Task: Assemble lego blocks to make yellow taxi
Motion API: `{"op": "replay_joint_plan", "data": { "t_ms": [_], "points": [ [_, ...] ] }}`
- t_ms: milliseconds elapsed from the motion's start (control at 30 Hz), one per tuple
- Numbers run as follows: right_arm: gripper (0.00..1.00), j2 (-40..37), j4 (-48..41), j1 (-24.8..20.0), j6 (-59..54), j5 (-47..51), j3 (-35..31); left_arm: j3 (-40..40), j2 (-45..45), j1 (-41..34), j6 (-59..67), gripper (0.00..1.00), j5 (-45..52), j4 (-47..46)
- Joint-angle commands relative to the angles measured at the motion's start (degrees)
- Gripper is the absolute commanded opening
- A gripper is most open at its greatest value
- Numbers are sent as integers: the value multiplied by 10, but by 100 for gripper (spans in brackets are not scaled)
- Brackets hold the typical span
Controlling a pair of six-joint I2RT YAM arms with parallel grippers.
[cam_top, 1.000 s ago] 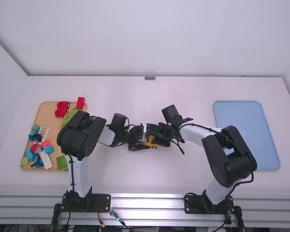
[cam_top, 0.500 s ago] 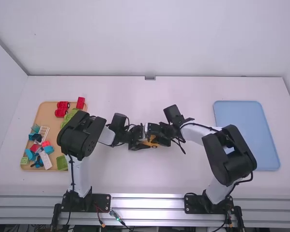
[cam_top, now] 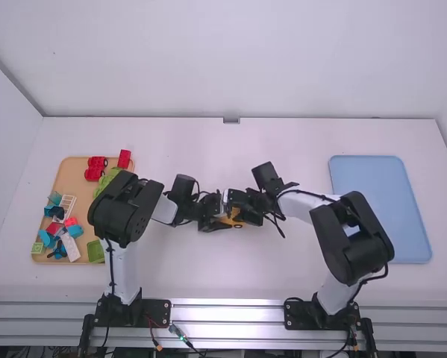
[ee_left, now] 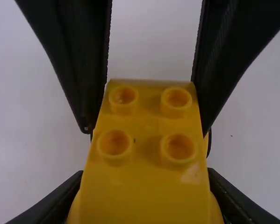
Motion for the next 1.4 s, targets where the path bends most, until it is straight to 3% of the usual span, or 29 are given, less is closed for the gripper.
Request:
{"op": "replay_joint_plan", "data": {
  "t_ms": [0, 400, 567, 700, 833, 900, 933, 1067, 1233, 1367],
  "points": [
    [43, 8, 0, 0, 3, 9, 3, -4, 8, -4, -2, 39, 2, -10],
    [49, 7, 3, -10, -17, -53, 7, -4, 8, -4, -2, 40, 1, -12],
    [58, 7, 3, -25, -37, -104, 7, -4, 8, -3, -2, 40, 2, -12],
    [71, 7, 8, -41, -50, -149, 7, -4, 8, -3, -2, 42, 2, -12],
    [86, 0, 14, -63, -50, -202, 7, -4, 8, -4, -2, 49, 2, -11],
    [99, -9, 11, -78, -48, -219, 7, -4, 8, -4, -2, 57, 2, -9],
    [99, -12, 10, -82, -44, -222, 7, -4, 8, -4, -2, 61, 2, -9],
    [99, -27, -28, -111, -62, -236, 7, -3, 7, -3, -3, 99, 1, -9],
    [99, -26, -43, -132, -97, -269, -10, -4, -18, 13, -80, 99, -5, -14],
    [99, -12, 47, -139, -74, -304, -54, -4, -61, 28, -57, 99, -4, -72]
  ]
}}
